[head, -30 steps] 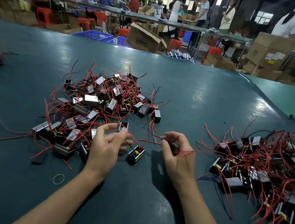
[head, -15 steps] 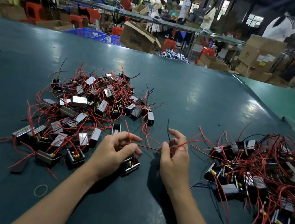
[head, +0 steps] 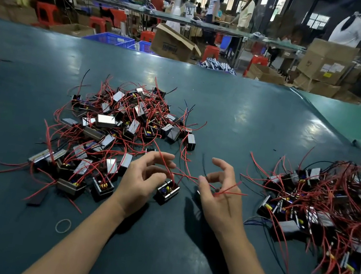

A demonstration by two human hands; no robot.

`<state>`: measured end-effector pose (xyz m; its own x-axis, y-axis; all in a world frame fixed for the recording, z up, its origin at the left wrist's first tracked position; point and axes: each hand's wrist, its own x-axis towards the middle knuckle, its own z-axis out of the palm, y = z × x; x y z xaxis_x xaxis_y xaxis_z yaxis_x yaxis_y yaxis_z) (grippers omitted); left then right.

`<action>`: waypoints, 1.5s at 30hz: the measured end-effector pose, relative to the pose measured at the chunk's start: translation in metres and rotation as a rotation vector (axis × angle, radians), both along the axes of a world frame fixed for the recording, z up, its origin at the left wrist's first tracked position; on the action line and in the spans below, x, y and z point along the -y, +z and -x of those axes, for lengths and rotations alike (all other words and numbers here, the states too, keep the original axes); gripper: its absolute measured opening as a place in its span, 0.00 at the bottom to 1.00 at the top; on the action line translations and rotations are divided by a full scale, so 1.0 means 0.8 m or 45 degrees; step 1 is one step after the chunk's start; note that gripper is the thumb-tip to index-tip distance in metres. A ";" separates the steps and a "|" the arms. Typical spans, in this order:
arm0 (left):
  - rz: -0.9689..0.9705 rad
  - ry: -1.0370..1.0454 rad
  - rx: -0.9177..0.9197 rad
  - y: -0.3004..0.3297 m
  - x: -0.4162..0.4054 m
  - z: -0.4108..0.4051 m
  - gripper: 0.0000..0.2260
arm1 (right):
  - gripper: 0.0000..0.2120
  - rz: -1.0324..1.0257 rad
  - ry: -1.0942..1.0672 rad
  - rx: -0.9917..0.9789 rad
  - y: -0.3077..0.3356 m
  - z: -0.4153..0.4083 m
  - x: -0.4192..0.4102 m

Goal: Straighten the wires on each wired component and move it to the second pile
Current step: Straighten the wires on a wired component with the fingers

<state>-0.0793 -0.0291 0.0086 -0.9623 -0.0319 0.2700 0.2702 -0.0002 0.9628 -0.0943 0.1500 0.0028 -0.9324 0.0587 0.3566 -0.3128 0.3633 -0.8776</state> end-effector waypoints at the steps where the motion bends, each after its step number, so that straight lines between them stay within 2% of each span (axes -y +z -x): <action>1: -0.009 -0.004 0.009 0.000 0.001 0.001 0.19 | 0.20 0.045 0.026 0.032 0.003 -0.001 -0.002; 4: -0.061 0.007 0.017 -0.001 0.003 0.003 0.19 | 0.25 0.261 0.252 0.248 0.010 -0.003 -0.003; 8: -0.115 -0.019 0.054 -0.004 0.005 0.005 0.20 | 0.40 0.430 0.527 0.446 0.017 -0.004 -0.011; 12: -0.350 -0.074 0.139 -0.003 0.010 0.009 0.20 | 0.46 0.656 0.718 0.544 0.023 -0.004 -0.022; 14: -0.468 -0.034 0.174 -0.001 0.011 0.011 0.18 | 0.40 0.675 0.709 0.575 0.026 -0.002 -0.024; 17: -0.521 0.029 0.199 -0.003 0.011 0.013 0.10 | 0.15 0.669 0.538 0.555 0.027 0.000 -0.021; 19: -0.530 0.018 0.223 -0.004 0.010 0.013 0.08 | 0.08 0.697 0.449 0.511 0.023 0.001 -0.020; 21: -0.583 0.004 0.263 -0.002 0.010 0.013 0.07 | 0.10 0.700 0.420 0.474 0.022 0.000 -0.019; 25: -0.636 -0.077 0.305 0.001 0.013 0.013 0.14 | 0.14 0.757 0.373 0.525 0.023 0.000 -0.011; 27: -0.484 -0.160 0.246 0.001 0.012 0.008 0.13 | 0.14 0.759 0.336 0.516 0.021 0.002 -0.011; 29: -0.192 -0.191 0.132 0.001 0.008 0.002 0.09 | 0.09 0.752 0.310 0.494 0.021 0.002 -0.011; 31: 0.088 -0.111 0.033 -0.002 0.003 -0.002 0.02 | 0.06 0.774 0.283 0.472 0.020 0.003 -0.012; 34: 0.234 0.070 -0.026 -0.002 0.000 -0.002 0.05 | 0.07 0.816 0.290 0.459 0.021 0.003 -0.011; 37: 0.132 0.028 0.060 -0.001 0.000 -0.001 0.10 | 0.09 0.810 0.302 0.469 0.023 0.001 -0.009; 39: 0.051 -0.010 0.126 -0.001 -0.002 -0.001 0.14 | 0.06 0.778 0.288 0.467 0.022 -0.001 -0.007; 43: -0.190 0.127 0.170 0.000 -0.003 0.002 0.17 | 0.02 0.665 0.280 0.409 0.019 -0.002 -0.006; 45: -0.271 0.171 0.159 0.001 -0.001 0.003 0.15 | 0.02 0.570 0.277 0.363 0.018 -0.002 -0.005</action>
